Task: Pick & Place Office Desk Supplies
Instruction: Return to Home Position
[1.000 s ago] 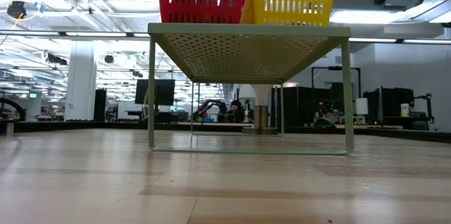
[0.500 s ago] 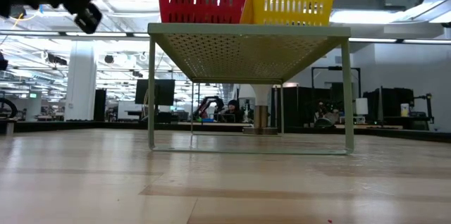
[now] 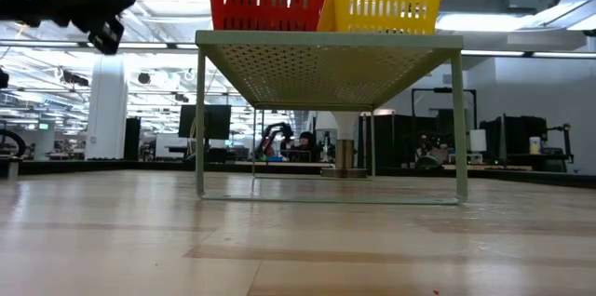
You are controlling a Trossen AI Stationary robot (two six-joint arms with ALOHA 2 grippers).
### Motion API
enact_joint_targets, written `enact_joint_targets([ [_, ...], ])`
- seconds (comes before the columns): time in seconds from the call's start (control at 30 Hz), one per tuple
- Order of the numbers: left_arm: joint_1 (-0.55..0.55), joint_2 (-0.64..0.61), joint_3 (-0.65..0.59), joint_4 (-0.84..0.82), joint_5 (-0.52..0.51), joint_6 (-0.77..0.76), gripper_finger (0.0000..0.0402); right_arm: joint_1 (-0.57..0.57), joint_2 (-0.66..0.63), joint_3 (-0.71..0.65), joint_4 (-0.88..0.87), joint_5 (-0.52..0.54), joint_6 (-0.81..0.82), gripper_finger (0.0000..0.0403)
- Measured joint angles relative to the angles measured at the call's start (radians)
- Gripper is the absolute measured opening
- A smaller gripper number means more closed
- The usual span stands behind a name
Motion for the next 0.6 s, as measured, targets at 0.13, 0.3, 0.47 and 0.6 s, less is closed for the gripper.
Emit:
enact_joint_targets([
  [0.13, -0.04, -0.018, -0.053, -0.002, -0.009, -0.01, 0.0078, 0.005, 0.0, 0.0, 0.028, 0.026, -0.011, 0.0],
  [0.3, -0.07, -0.02, -0.118, 0.083, -0.028, -0.003, 0.0078, 0.009, 0.0, 0.0, 0.045, 0.041, -0.023, 0.0],
  [0.47, -0.083, -0.013, -0.171, 0.17, -0.066, 0.005, 0.0078, 0.032, 0.0, 0.0, 0.08, 0.107, -0.04, 0.0],
  [0.6, -0.086, -0.02, -0.171, 0.162, -0.097, 0.064, 0.0078, 0.06, 0.0, 0.0, 0.122, 0.154, -0.089, 0.0],
])
